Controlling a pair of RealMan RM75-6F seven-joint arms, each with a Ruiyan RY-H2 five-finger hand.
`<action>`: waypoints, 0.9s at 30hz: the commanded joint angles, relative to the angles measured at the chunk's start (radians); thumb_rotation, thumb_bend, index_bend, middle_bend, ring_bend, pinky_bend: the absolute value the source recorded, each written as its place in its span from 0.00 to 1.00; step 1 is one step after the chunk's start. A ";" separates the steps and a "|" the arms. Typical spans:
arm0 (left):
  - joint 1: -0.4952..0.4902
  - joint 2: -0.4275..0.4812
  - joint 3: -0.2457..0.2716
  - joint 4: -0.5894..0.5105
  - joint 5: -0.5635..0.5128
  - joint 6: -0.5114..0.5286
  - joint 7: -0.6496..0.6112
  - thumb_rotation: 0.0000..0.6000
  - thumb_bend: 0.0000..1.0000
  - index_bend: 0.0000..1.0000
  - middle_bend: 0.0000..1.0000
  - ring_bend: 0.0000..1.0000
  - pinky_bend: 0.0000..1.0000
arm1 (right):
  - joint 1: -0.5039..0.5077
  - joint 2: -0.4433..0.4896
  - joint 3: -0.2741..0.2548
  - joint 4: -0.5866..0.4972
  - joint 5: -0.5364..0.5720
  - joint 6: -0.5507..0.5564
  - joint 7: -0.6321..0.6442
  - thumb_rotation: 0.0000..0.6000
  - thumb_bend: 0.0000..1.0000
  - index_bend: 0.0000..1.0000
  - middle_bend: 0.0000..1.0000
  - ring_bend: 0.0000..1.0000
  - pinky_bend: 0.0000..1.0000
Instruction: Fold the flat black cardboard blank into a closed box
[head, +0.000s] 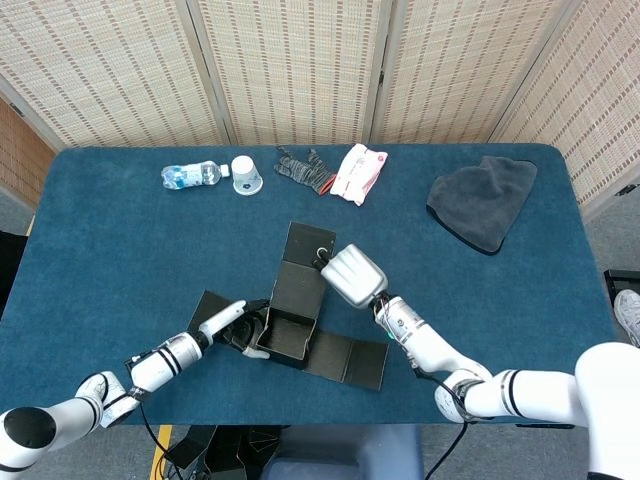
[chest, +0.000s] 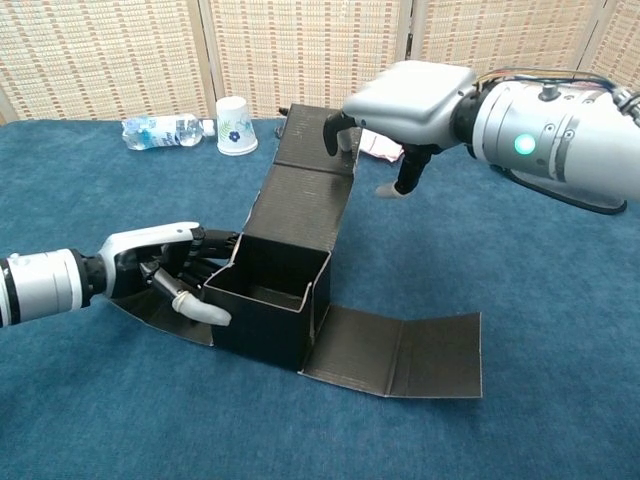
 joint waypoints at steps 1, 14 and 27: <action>0.001 0.003 -0.002 0.001 -0.001 0.006 -0.007 1.00 0.07 0.24 0.26 0.51 0.66 | -0.010 0.004 0.003 -0.008 -0.003 0.002 0.019 1.00 0.24 0.28 0.29 0.79 0.94; 0.016 0.109 -0.010 -0.069 -0.018 0.051 -0.119 1.00 0.07 0.24 0.26 0.50 0.66 | -0.159 0.140 0.005 -0.115 -0.188 0.153 0.303 1.00 0.24 0.10 0.24 0.76 0.94; 0.013 0.292 -0.009 -0.210 -0.008 0.112 -0.340 1.00 0.07 0.23 0.26 0.50 0.66 | -0.287 0.085 -0.058 0.012 -0.396 0.280 0.490 1.00 0.02 0.00 0.14 0.73 0.94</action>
